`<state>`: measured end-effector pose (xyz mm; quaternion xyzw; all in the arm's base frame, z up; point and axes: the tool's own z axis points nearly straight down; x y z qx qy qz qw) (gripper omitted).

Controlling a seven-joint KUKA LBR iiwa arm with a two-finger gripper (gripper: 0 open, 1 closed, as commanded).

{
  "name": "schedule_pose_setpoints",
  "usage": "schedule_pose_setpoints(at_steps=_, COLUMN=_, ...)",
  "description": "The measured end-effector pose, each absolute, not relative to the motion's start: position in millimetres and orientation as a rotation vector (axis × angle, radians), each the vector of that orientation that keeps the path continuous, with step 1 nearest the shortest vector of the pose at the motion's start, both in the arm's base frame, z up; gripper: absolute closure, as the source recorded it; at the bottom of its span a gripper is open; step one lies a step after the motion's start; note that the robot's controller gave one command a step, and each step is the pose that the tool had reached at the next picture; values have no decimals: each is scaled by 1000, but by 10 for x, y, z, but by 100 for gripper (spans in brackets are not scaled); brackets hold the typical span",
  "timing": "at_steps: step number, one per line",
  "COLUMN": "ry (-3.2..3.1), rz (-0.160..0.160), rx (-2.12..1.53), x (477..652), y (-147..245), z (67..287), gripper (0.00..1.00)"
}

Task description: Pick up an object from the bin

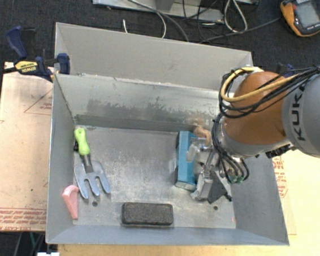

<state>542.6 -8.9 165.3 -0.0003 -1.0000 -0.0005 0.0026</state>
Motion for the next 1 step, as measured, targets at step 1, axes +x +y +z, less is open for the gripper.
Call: schedule_pose_setpoints(at_steps=1, ry=-3143, rz=-1, rx=0, x=5443, y=-90, z=1682, gripper=0)
